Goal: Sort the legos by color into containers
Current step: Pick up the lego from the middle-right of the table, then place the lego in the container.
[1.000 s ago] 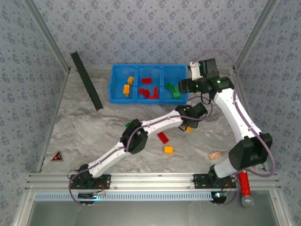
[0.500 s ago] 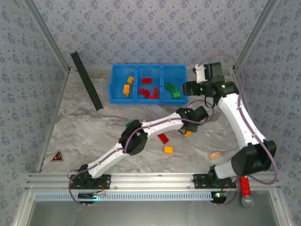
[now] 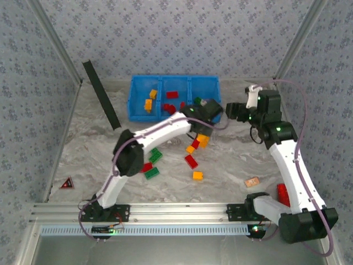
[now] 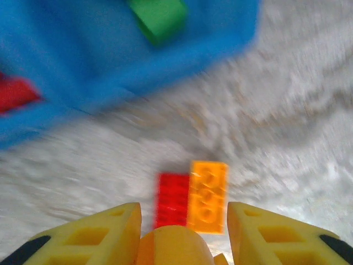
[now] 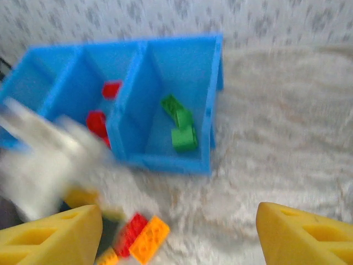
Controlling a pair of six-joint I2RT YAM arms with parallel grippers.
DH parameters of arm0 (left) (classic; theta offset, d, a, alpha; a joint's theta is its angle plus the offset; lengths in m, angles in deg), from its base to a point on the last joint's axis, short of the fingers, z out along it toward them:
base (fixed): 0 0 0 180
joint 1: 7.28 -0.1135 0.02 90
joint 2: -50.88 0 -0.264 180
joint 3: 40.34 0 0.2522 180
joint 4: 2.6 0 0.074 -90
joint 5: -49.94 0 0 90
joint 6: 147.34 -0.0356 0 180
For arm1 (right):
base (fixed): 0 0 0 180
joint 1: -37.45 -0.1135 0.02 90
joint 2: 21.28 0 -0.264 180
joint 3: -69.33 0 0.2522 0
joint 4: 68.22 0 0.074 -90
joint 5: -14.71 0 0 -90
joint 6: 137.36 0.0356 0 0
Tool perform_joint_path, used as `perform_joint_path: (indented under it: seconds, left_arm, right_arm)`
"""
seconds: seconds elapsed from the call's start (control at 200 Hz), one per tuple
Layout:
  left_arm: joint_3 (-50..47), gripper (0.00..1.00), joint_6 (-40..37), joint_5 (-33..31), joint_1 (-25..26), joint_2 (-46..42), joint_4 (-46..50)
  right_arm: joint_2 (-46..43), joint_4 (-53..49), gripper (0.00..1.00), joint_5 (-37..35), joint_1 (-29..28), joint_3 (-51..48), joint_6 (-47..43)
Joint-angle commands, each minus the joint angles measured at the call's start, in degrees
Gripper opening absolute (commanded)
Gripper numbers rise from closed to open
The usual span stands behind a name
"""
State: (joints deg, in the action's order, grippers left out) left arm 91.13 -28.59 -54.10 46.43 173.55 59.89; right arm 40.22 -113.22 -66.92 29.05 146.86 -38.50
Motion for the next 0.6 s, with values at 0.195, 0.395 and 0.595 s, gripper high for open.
perform_joint_path:
  seconds: [0.195,0.395,0.595]
  left_arm:
    - [-4.34,0.38,-8.24,-2.86,-16.11,-13.03,-5.76]
    - [-3.49,0.38,-8.89,-1.55,-24.29,-10.52,-7.81]
    - [-3.21,0.37,-7.63,-0.30,-30.97,-6.47,-9.45]
  right_arm:
    - [-2.96,-4.59,0.75,4.62,-0.63,-13.32,4.30]
    - [-5.73,-6.62,0.75,6.53,-1.91,-17.71,5.69]
    - [-7.85,-7.73,0.75,8.06,-4.45,-21.73,8.00]
